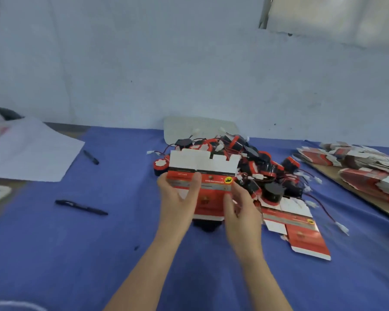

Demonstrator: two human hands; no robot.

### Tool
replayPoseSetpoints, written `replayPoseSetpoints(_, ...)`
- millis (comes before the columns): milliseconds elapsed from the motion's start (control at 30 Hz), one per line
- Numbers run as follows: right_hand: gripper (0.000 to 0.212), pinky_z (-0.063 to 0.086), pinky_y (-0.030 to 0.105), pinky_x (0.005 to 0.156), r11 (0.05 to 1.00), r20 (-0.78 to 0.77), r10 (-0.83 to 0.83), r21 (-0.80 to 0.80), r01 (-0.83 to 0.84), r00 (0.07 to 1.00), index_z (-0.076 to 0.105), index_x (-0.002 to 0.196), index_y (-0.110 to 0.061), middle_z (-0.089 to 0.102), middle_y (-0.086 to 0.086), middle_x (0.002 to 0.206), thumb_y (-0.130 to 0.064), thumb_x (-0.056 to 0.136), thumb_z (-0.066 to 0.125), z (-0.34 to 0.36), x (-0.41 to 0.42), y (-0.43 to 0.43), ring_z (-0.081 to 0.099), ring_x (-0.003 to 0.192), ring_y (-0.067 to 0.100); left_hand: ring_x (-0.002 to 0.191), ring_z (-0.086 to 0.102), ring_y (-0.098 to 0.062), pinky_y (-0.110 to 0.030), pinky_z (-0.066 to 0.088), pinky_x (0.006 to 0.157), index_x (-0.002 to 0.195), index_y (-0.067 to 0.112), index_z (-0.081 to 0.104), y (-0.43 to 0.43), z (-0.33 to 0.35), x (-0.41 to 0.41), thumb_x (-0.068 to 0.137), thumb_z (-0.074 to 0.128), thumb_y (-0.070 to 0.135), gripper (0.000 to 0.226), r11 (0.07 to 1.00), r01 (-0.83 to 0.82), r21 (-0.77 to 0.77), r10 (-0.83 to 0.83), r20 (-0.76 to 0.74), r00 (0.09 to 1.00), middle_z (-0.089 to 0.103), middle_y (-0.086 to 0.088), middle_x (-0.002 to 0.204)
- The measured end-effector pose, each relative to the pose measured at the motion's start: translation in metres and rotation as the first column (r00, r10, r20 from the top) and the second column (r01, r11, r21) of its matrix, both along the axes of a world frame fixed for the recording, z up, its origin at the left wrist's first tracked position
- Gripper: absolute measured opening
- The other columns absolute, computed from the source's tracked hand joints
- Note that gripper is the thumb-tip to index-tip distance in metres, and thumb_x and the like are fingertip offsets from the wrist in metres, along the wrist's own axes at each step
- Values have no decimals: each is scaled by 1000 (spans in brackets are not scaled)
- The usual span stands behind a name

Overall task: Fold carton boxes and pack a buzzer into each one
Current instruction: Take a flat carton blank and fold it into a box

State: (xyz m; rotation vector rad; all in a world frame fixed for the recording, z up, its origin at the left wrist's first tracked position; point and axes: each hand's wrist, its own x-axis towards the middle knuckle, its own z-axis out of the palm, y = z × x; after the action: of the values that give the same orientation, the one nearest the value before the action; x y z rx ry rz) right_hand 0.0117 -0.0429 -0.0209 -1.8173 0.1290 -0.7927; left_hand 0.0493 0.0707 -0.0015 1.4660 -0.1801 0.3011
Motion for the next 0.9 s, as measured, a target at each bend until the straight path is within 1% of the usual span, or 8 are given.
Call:
replayPoseSetpoints(133,23,41,-1,69,995,66,103,-7,-103,992,54,113,-27,61,-26,98,-10,98,49,5,21,28,57,89,-20,88,51,24,2,42,63,117,24,31,24,0,12,71,52,62,63,991,-80,-104,85,44,995,49,17,110)
replayPoseSetpoints(267,12,42,1,70,987,112,157,-47,-153,981,49,108,-23,63,-21,98,-16,98,48,4,38,46,58,90,-17,92,49,25,2,39,71,115,24,31,35,1,27,72,51,63,61,976,-160,-145,178,118,977,47,25,107)
replayPoseSetpoints(400,29,47,11,85,987,89,159,-29,-157,983,44,125,-18,62,-6,120,-28,97,48,-7,52,54,58,108,-4,92,48,24,2,38,73,112,22,31,34,-6,35,72,48,67,63,964,-194,-184,216,110,970,46,24,107)
replayPoseSetpoints(467,44,46,18,94,989,87,147,-15,-147,985,37,136,-24,57,-5,132,-35,95,48,-14,55,54,55,119,4,87,47,24,3,37,71,110,19,33,29,-11,39,70,48,67,65,955,-222,-198,242,85,966,46,19,106)
replayPoseSetpoints(567,54,45,21,101,982,83,188,-14,-188,979,27,142,-42,51,-14,137,-38,93,49,-22,59,48,50,125,2,86,48,25,4,37,68,109,21,35,22,-25,43,69,50,67,63,948,-237,-214,247,20,969,48,18,107)
replayPoseSetpoints(667,50,42,35,107,972,110,234,-1,-235,966,33,143,-33,50,-15,139,-31,96,49,-27,62,43,46,128,-1,88,45,29,6,34,69,113,21,37,20,-39,47,71,48,65,62,944,-243,-225,244,-23,969,46,21,108)
replayPoseSetpoints(800,47,36,32,110,951,129,308,2,-310,943,32,141,-36,47,-20,140,-40,96,46,-30,60,46,41,131,-3,96,45,25,4,34,78,121,17,40,24,-45,51,78,45,59,61,947,-237,-215,248,27,968,49,16,115)
replayPoseSetpoints(900,40,37,30,108,926,129,370,29,-377,920,33,134,-40,48,-21,135,-35,96,45,-29,59,47,43,129,-1,113,49,8,-1,37,88,129,14,42,27,-47,52,80,44,57,65,945,-256,-205,272,58,960,53,7,126)
